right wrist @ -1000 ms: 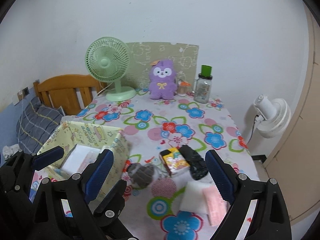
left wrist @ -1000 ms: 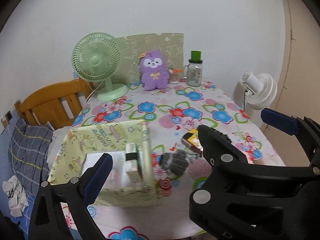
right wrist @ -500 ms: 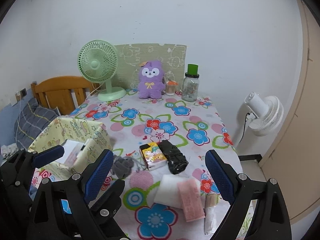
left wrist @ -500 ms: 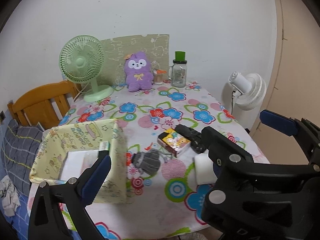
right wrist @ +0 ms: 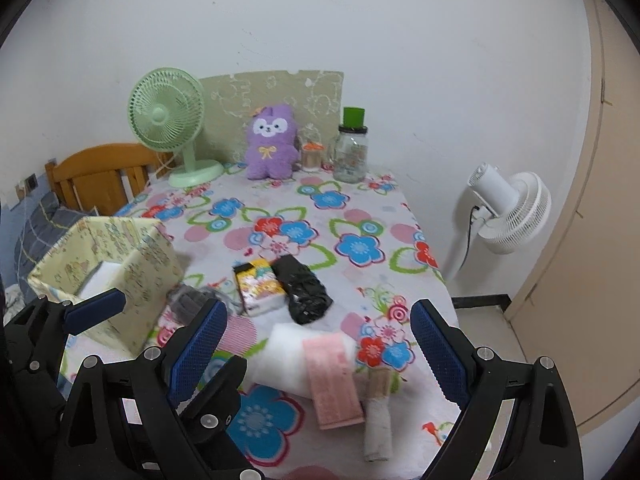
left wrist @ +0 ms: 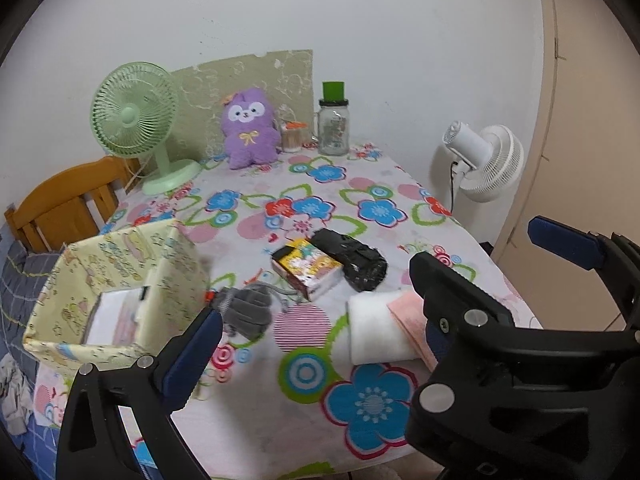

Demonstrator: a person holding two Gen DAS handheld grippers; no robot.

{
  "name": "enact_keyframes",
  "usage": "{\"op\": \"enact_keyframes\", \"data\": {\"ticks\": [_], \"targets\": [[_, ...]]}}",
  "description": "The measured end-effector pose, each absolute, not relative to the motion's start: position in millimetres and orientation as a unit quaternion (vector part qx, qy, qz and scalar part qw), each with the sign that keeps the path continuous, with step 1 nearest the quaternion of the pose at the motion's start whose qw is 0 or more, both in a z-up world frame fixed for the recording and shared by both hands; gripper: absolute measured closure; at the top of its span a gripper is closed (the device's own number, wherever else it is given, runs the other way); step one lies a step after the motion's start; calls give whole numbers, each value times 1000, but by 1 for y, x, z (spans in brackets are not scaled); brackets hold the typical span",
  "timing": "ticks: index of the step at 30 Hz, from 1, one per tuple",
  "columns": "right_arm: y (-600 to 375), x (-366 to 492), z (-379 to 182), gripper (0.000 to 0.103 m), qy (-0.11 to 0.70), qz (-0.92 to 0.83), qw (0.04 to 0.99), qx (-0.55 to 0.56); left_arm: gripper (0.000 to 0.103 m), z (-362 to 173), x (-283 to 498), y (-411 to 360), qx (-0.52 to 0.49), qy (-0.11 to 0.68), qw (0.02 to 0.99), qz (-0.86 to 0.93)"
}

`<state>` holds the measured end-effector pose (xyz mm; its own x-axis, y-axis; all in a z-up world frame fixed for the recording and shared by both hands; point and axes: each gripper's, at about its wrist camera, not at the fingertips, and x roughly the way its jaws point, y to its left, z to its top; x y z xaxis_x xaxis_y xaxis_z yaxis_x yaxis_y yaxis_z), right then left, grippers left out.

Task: Organize soft objects
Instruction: 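Move both tools back toward the pink paper and white roll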

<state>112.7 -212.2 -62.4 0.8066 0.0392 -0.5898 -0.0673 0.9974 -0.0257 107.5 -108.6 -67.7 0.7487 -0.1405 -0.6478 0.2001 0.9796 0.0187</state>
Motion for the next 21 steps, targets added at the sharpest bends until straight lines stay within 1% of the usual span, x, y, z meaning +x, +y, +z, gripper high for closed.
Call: {"op": "enact_keyframes", "data": {"ticks": [14,18,21], "targets": [[-260,124,-98,8,341,-4,940,32,1,-93,120,-155,70,358,924,-120],[-269,125,-111,8,353,-15,935,30,1,-105,125,-165,76,369,918,-123],[-276,127,-120,8,363,-19,931,36,4,-113,129,-168,75,381,913,-125]]}}
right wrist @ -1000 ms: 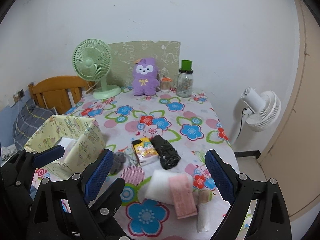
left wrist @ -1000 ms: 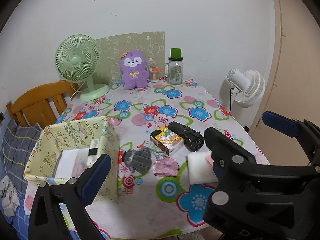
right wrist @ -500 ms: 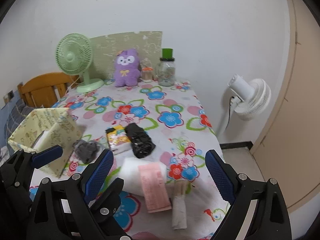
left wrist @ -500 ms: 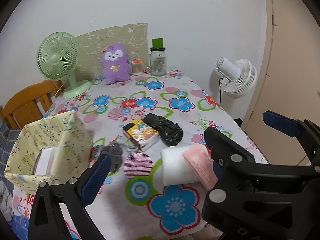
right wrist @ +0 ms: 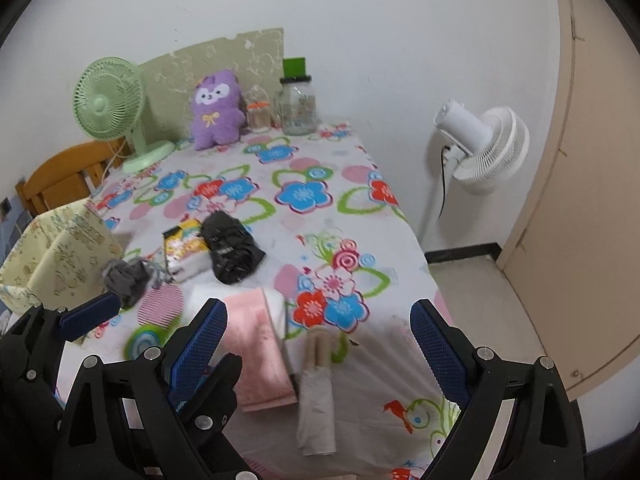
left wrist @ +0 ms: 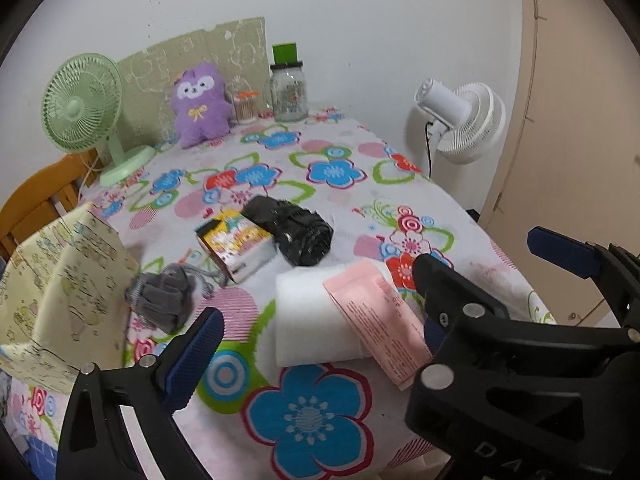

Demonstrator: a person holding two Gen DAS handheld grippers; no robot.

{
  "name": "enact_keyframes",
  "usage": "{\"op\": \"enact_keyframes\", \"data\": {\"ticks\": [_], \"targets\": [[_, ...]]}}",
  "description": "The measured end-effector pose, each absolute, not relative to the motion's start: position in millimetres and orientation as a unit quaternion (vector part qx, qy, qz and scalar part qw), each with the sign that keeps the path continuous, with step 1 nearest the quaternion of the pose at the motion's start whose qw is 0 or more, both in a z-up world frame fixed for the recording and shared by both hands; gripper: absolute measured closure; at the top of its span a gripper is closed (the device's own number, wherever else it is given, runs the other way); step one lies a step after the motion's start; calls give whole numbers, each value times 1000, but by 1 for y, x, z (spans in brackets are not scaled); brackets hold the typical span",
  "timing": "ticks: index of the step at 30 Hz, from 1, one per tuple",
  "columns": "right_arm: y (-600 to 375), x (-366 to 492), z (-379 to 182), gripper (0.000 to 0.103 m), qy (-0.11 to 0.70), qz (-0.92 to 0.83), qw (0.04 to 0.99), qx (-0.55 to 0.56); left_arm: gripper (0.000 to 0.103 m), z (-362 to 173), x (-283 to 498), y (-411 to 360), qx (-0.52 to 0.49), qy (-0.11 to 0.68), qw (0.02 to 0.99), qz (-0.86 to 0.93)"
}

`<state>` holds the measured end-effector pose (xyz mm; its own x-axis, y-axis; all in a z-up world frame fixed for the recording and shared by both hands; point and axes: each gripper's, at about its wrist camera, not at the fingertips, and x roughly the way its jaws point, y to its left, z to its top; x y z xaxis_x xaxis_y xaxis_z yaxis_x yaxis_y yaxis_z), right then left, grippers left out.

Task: Organize soft objects
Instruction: 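Move both tools back toward the pink paper and white roll, then grasp the white paper roll with the right tool while the left tool grasps the pink paper sheet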

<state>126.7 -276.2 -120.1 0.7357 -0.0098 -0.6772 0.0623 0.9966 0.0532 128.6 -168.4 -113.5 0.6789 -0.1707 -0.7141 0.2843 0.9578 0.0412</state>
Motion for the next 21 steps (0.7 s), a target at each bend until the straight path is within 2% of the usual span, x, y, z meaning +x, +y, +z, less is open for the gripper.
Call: {"op": "enact_keyframes", "data": {"ticks": [4,8,13,17,19,21], "targets": [[-284,131,-132,9,378,-23,924,47,5,-124,132,-174,82,390,909,-120],[-288,135,-143,14,389,-25,919,54,7,-131,135,-177,85,399,906,-116],[-296,140,-160,26,409,-26,909,79,10,-139,136,-180,89,410,901,-109],[-299,144,-171,39,429,-15,898,95,11,-145,135,-185,99,416,898,-106],[-300,145,-176,48,433,-5,895,106,12,-147,135,-188,107,416,897,-107],[-301,146,-178,62,434,4,893,119,12,-147,134,-192,112,414,896,-111]]}}
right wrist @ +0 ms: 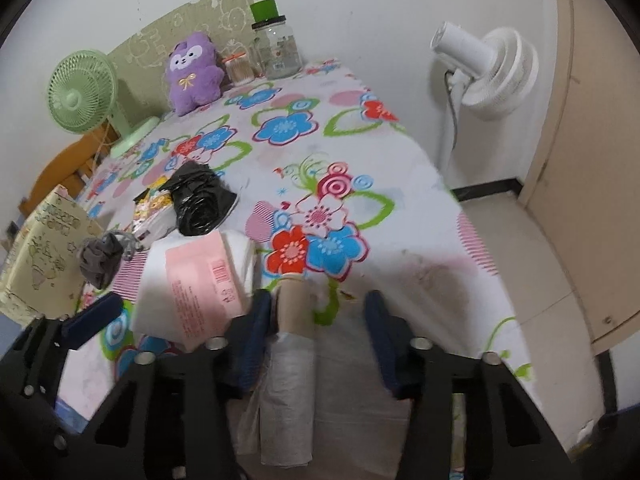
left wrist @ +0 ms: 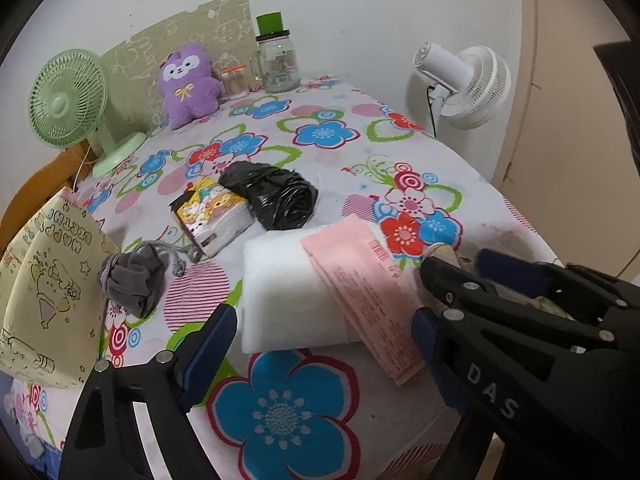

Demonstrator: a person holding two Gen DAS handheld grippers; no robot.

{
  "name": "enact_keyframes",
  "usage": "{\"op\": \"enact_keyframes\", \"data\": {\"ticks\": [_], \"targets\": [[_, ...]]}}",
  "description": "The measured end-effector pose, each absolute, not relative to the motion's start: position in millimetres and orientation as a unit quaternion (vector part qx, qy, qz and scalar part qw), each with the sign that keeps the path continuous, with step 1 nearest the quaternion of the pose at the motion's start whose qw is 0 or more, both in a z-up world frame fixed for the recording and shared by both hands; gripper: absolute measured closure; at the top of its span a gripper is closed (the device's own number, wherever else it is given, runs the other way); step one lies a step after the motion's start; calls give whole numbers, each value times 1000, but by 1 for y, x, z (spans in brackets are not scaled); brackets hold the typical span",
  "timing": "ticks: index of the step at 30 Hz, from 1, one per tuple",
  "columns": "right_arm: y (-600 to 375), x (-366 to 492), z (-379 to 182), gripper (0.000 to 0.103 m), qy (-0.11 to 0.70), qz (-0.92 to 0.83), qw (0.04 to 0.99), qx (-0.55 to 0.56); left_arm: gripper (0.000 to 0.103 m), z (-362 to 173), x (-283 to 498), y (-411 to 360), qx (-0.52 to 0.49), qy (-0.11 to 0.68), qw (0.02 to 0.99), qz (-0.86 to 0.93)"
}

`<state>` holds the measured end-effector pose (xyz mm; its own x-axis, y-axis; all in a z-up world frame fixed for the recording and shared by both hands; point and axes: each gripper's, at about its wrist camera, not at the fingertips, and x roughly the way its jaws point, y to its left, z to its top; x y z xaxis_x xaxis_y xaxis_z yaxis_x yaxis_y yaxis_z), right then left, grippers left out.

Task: Organize soft objects
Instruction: 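Grasp the white paper roll with the right tool while the left tool grasps the pink paper sheet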

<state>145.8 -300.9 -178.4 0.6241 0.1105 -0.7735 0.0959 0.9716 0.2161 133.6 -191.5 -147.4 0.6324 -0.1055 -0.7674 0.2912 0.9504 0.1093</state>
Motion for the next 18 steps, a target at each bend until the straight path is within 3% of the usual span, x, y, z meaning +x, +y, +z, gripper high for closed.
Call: {"op": "enact_keyframes", "data": {"ticks": [3,7,18], "targets": [[-301,146,-179,82,432,11,893,123,14,-148,133,-195,118,412,896,-113],[-304,146,-175,86,426,9,896,123,22,-146,134,-198,118,407,899,-108],[-315,146,-167,86,411,-2,904,121,45,-148,145,-209,99,410,897,-129]]}}
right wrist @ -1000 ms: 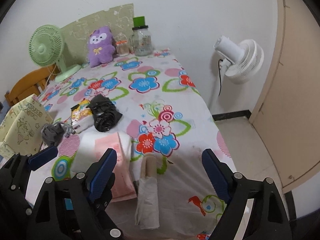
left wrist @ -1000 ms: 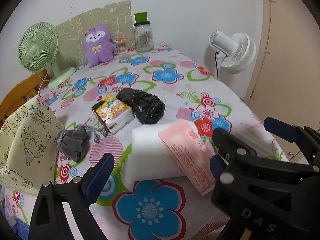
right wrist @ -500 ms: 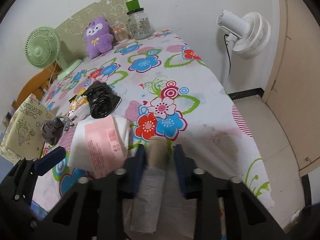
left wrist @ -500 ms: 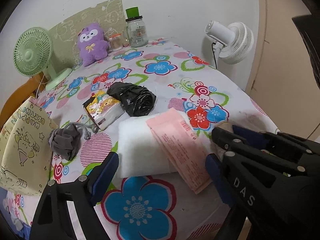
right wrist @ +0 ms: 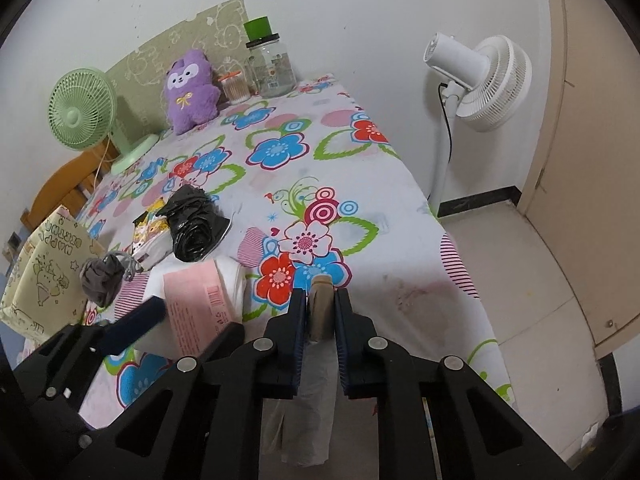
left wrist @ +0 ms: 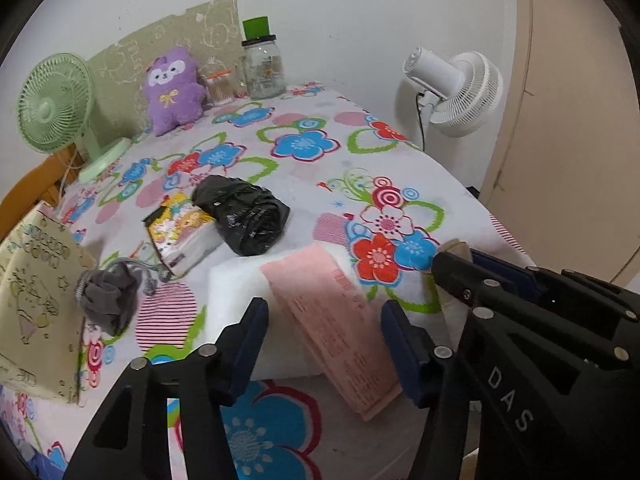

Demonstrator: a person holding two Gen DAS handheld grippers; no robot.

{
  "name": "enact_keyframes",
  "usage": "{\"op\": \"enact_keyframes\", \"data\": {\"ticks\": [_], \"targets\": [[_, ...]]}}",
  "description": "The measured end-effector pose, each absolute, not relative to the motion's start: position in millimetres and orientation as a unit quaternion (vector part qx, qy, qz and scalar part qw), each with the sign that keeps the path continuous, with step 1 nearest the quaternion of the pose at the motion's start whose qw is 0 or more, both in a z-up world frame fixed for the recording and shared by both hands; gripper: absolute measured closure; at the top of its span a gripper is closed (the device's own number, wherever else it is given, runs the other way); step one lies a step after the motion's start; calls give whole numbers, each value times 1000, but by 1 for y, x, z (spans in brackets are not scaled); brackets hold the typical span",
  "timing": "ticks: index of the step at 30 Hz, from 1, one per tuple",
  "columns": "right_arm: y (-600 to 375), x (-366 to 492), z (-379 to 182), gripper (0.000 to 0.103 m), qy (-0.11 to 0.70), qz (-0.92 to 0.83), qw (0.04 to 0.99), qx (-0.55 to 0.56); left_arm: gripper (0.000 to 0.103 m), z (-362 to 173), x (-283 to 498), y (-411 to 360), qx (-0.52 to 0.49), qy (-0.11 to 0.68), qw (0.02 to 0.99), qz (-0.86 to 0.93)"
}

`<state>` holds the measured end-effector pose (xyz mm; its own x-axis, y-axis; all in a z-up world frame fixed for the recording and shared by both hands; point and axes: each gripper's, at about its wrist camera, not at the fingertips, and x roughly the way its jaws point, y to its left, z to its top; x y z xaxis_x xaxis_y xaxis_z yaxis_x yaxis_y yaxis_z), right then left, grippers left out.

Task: Organize soft objects
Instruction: 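Grasp the white paper roll with the right tool while the left tool grasps the pink paper sheet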

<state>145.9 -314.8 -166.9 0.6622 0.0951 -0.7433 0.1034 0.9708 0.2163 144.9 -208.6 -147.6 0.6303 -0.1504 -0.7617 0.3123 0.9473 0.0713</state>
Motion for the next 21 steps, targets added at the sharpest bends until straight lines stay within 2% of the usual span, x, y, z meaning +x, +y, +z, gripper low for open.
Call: {"op": "enact_keyframes", "data": {"ticks": [8,11,14,21], "targets": [[-318,144,-168,86,414,-8,902,126,79,-150,148,-214,82,419,892,-149],[-318,143,-167,86,412,-10,902,125,88,-149,147,-214,79,419,891,-154],[-315,142,-164,86,410,-9,904,122,93,-147,146,-210,74,419,892,-155],[-304,142,-154,86,403,-3,908,116,95,-136,144,-196,71,405,900,-147]]}}
